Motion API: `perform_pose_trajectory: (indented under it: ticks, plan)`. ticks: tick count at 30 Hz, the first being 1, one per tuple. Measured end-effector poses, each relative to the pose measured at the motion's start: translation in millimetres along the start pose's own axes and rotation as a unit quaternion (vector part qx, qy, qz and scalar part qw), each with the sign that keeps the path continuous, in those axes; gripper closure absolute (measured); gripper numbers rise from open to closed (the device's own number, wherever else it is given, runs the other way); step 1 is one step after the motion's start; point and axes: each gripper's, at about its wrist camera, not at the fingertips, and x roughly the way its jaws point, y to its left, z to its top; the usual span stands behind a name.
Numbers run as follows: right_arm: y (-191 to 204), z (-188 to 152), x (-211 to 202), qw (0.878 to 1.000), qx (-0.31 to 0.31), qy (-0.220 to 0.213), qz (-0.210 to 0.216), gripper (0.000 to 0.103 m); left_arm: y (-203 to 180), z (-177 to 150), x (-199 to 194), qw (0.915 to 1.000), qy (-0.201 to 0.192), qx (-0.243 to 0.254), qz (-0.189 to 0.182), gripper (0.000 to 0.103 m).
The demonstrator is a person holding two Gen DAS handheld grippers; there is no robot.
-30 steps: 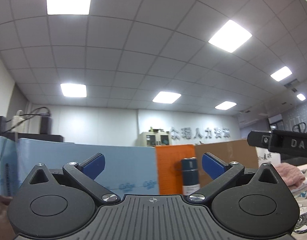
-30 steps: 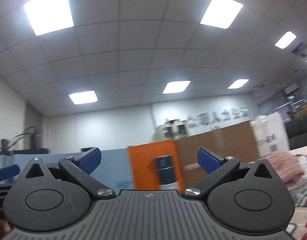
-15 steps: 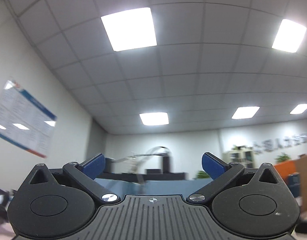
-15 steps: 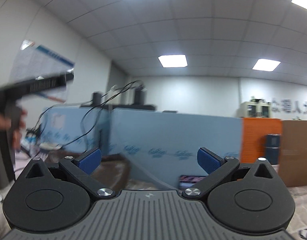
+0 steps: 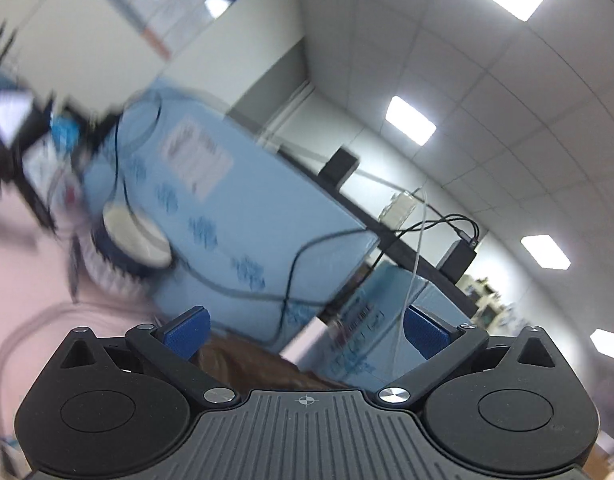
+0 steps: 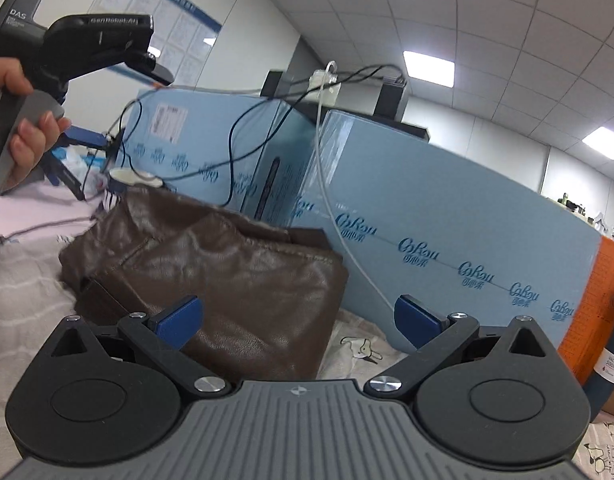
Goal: Fold clothes
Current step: 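Grasp the brown leather jacket with the left gripper while the right gripper grasps it too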
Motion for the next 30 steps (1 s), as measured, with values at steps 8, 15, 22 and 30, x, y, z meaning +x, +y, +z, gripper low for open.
perform_pose_trajectory:
  ticks: [8, 15, 22, 30]
  plan:
    - [18.8, -4.1, 34.7, 0.998, -0.042, 0.038, 0.018, 0.000, 61.5, -12.4, 22.0, 0.9977, 0.038, -0.055, -0.005, 0.000]
    - [43.8, 8.4, 45.0, 0.996, -0.053, 0.030, 0.065, 0.000, 89.1, -9.2, 22.1, 0.9946, 0.063, -0.079, 0.023, 0.000]
    - [75.2, 11.4, 36.7, 0.982, -0.124, 0.049, 0.135, 0.000, 91.0, -15.8, 32.8, 0.9920, 0.101, -0.073, 0.015, 0.000]
    - [62.6, 12.6, 67.0, 0.993, -0.095, 0.071, -0.024, 0.002, 76.7, -22.1, 38.0, 0.9890, 0.124, -0.049, -0.065, 0.000]
